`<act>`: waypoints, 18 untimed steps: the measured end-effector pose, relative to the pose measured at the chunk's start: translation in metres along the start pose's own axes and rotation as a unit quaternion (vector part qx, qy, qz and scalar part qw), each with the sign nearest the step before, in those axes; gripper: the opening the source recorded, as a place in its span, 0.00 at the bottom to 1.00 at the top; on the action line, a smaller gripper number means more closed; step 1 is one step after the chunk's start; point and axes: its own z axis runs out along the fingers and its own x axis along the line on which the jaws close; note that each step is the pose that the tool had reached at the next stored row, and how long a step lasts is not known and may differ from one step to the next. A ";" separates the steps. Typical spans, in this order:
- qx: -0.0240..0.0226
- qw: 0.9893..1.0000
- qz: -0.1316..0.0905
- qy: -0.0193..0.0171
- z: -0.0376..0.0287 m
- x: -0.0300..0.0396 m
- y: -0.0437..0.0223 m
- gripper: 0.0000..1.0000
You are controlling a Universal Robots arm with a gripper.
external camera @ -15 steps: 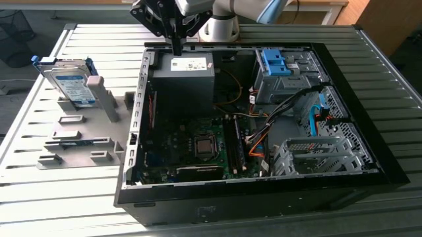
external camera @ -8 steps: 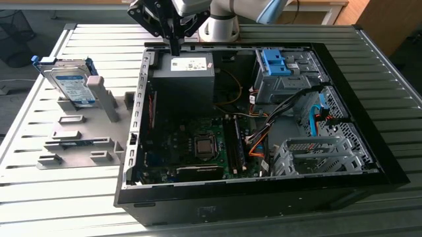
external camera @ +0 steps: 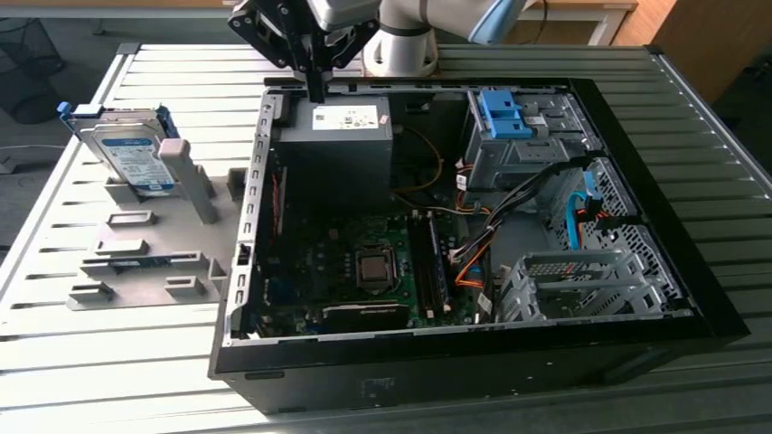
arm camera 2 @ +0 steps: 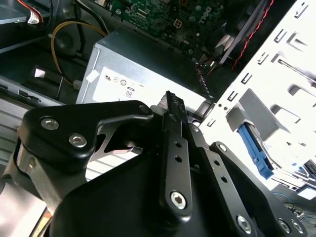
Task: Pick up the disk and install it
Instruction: 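Reach for the disk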
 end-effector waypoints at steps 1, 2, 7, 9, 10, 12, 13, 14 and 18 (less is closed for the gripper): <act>0.000 1.000 0.000 0.000 0.0000 0.0005 0.0000 0.11; 0.000 1.000 0.000 0.000 0.0000 0.0011 -0.0001 0.11; 0.000 1.000 0.000 0.000 0.0002 0.0024 -0.0002 0.11; 0.000 1.000 0.000 0.000 0.0002 0.0029 -0.0002 0.11; 0.000 1.000 0.000 0.000 0.0002 0.0031 -0.0002 0.11; 0.000 1.000 0.000 0.000 0.0002 0.0036 -0.0003 0.11; 0.000 1.000 0.000 0.000 0.0002 0.0039 -0.0003 0.11; 0.000 1.000 0.000 0.000 0.0002 0.0042 -0.0003 0.11; 0.000 1.000 0.000 0.000 0.0001 0.0061 -0.0005 0.11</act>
